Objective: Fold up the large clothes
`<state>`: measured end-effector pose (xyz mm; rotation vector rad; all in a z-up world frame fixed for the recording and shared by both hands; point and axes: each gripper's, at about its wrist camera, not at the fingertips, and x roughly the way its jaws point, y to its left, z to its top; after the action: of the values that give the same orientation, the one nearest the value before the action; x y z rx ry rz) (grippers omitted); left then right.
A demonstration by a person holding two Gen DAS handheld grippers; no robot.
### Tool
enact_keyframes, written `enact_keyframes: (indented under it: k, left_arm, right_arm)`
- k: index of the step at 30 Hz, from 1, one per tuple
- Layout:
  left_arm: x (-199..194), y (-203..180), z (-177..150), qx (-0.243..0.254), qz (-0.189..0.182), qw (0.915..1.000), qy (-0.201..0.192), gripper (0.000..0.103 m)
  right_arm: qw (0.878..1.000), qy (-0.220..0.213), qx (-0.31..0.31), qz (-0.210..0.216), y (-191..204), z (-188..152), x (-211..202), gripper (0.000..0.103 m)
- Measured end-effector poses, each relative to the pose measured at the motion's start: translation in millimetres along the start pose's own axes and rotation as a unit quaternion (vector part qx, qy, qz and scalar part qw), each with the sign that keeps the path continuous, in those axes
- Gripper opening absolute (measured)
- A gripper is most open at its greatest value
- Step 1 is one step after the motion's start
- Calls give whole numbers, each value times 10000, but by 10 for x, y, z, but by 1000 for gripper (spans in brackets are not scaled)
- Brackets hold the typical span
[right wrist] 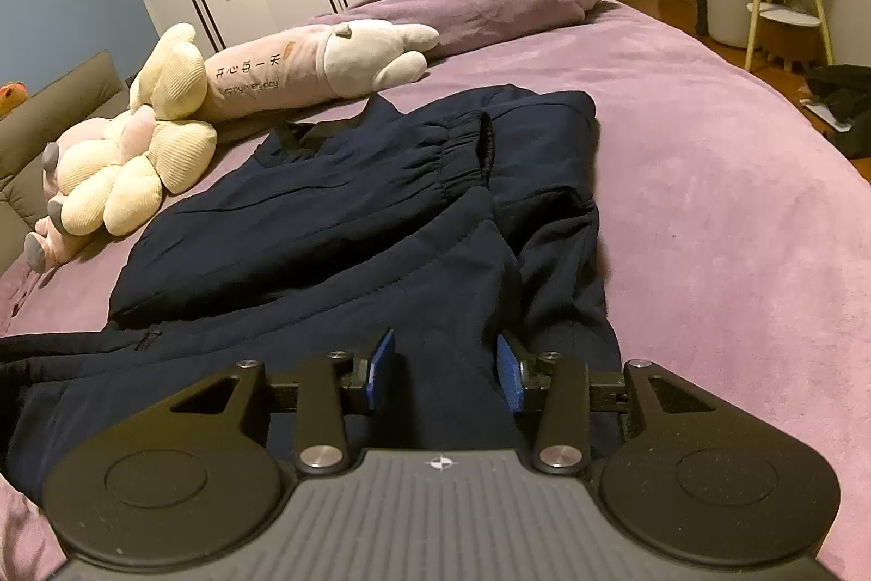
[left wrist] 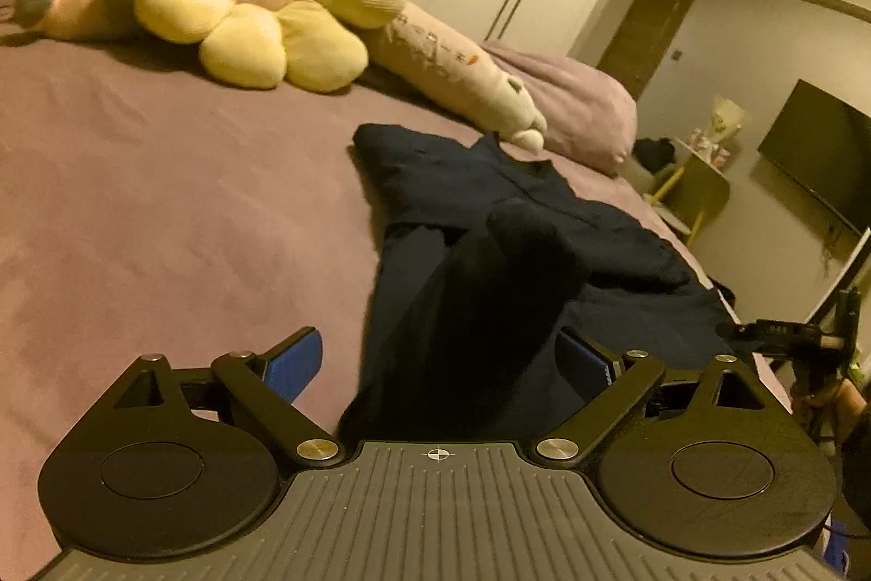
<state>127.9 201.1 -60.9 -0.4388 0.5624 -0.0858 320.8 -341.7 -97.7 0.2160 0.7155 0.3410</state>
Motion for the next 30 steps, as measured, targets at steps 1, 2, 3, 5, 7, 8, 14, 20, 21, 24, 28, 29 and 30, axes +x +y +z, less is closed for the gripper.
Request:
enact_keyframes:
  k: [1,2,3,5,7,8,14,20,21,24,28,29,30]
  left_arm:
    - [99,6,23,-116,-30,9999,63,95]
    - [181,4,45,-205,-92,9997,134,93]
    - [278,-13,65,-231,-149,9994,204,87]
    - [445,-92,85,-35,5,9995,325,70]
    - [559,-151,89,123,180,9990,401,54]
    - [607,-170,93,125,264,9985,462,49]
    - [572,-293,245,213,326,9980,499,22]
    - [576,-621,993,690,95,9975,-113,22]
    - [667,-672,1157,799,143,9963,-266,22]
    - [1092,-800,1581,1022,361,9924,-585,22]
    - [1954,-856,1931,1047,1024,9872,-632,23]
    - [2178,-832,1924,1037,1180,9862,-523,23]
    - [2381,-781,1887,985,1271,9862,-387,23]
  right_arm:
    - [10000,2,-39,0,10,2,0,42]
    - [10000,9,-83,-4,26,7,2,42]
    - [9999,18,-123,-9,42,13,1,42]
    - [9998,13,-204,-5,65,25,-2,42]
    - [9995,39,-309,-17,89,44,11,46]
    - [9993,60,-376,-12,102,53,28,49]
    - [9949,56,-905,-440,233,42,114,8]
    - [9946,-777,-536,-431,187,327,-233,6]
    - [9935,-923,-472,-467,177,430,-250,6]
    - [9895,-1256,-340,-630,151,816,-132,6]
    - [9823,-1538,-119,-1058,189,1377,285,6]
    - [9816,-1509,-148,-1162,218,1455,421,6]
    - [9816,-1414,-177,-1274,234,1507,583,6]
